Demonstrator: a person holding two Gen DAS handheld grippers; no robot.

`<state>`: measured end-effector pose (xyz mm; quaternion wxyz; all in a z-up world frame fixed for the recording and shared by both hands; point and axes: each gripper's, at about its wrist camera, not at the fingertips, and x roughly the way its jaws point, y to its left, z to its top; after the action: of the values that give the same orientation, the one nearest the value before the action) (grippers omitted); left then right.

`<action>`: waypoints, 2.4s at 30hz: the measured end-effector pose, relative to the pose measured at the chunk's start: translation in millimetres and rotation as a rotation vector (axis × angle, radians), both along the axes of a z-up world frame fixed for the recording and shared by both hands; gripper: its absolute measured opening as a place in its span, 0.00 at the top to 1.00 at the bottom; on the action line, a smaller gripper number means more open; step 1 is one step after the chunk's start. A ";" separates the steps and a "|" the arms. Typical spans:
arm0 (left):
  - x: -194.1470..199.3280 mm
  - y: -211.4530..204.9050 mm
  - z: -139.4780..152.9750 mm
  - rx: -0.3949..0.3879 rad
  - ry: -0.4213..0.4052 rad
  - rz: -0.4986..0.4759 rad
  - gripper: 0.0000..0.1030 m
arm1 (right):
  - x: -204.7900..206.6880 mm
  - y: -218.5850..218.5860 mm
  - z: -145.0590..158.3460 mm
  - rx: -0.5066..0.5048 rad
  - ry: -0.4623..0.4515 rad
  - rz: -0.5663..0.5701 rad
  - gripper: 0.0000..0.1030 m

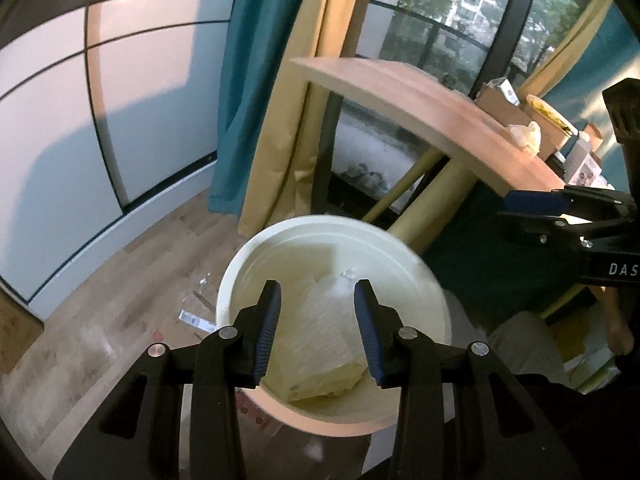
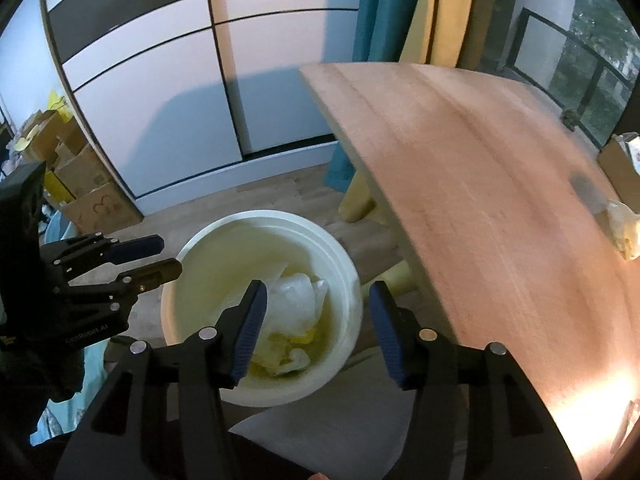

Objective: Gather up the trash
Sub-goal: 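Move both tools back over the table, then grasp the yellow-green package with the left tool while the right tool grasps the clear plastic sleeve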

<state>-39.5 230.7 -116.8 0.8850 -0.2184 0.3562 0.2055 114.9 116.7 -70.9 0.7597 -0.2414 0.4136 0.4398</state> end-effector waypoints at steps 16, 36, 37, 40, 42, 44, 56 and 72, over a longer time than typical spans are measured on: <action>49.8 -58.4 54.8 0.094 -0.096 -0.128 0.61 | 21.5 -75.1 37.7 0.094 -0.061 -0.144 0.49; 124.1 -137.4 96.3 0.172 -0.128 -0.292 0.60 | 65.9 -201.9 49.1 0.160 -0.089 -0.406 0.48; 128.3 -141.6 98.2 0.176 -0.129 -0.303 0.60 | 66.0 -205.9 49.3 0.161 -0.090 -0.413 0.48; 138.7 -151.4 104.0 0.189 -0.133 -0.326 0.60 | 69.4 -221.5 49.5 0.166 -0.087 -0.436 0.48; 146.2 -157.1 108.3 0.195 -0.137 -0.339 0.60 | 71.1 -233.3 50.4 0.173 -0.089 -0.459 0.48; 151.0 -161.8 111.0 0.203 -0.138 -0.349 0.60 | 74.0 -242.6 50.9 0.179 -0.090 -0.479 0.48; 194.4 -201.3 128.6 0.214 -0.169 -0.414 0.60 | 100.4 -305.1 47.8 0.204 -0.082 -0.607 0.48; 266.4 -237.0 130.9 0.190 -0.178 -0.538 0.60 | 130.6 -397.8 38.7 0.183 -0.042 -0.846 0.48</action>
<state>226.9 -6.2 14.1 0.9518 -0.0494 0.3017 -0.0241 245.6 -281.1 -32.1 0.8996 0.0091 0.4200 0.1195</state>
